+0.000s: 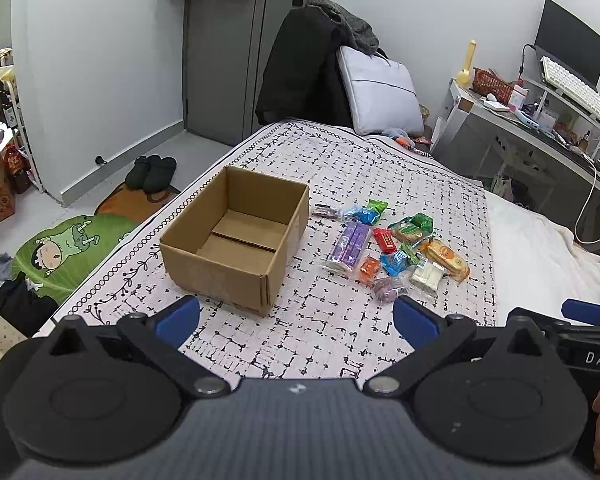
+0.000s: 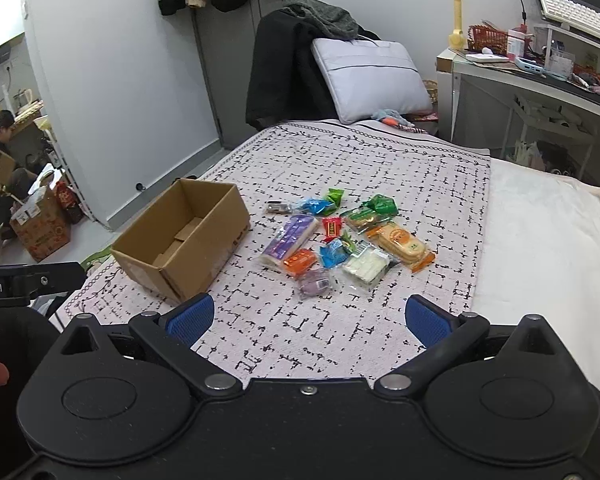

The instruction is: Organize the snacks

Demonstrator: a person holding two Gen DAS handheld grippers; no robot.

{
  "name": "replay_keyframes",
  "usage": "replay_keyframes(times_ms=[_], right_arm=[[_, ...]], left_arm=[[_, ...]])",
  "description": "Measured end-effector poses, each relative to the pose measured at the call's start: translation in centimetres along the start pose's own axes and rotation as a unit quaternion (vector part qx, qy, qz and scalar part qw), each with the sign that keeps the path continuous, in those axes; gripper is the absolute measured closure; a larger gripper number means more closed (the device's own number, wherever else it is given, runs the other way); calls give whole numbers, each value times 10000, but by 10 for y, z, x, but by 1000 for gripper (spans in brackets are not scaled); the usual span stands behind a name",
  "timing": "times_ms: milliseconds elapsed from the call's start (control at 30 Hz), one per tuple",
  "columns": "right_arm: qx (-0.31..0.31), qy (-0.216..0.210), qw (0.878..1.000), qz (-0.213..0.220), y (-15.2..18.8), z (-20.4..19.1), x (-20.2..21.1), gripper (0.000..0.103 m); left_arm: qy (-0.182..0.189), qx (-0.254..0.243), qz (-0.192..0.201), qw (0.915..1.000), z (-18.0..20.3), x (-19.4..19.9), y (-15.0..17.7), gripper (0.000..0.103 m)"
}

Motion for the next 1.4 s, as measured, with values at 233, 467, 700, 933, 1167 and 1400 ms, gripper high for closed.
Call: replay_keyframes(times_ms=[233, 467, 700, 933, 1167, 1400], right_arm=[[-83, 123, 9999, -81, -5, 6, -12, 0], [-100, 154, 9997, -155, -10, 5, -23, 0], [-209, 207, 9991, -290, -14, 10, -40, 0], [-357, 327, 9981, -376, -17, 18, -60, 1], [-792, 387, 9942, -612, -14, 35, -88, 12], [-1248, 377, 9880, -830, -11, 49, -117, 23]], left_arm=[[51, 24, -77, 10000, -2, -16, -6, 0], [99, 51, -201, 9997, -5, -31, -11, 0], [224, 109, -299, 9992, -6, -49, -16, 1], [416, 162, -396, 9982, 0, -71, -21, 1], [590, 175, -552, 9966, 13, -103, -22, 3], [697, 288, -753, 9943, 27, -138, -21, 7]])
Point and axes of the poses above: each gripper's, at about its wrist camera, not at the fingertips, and x roughly against the way its jaws point, z to its right, y to its underside, the point moved 7 cm from there along -x, roughly the way its jaws point, and after that the axes turned 11 degrees about y, right-handed, at the moved point
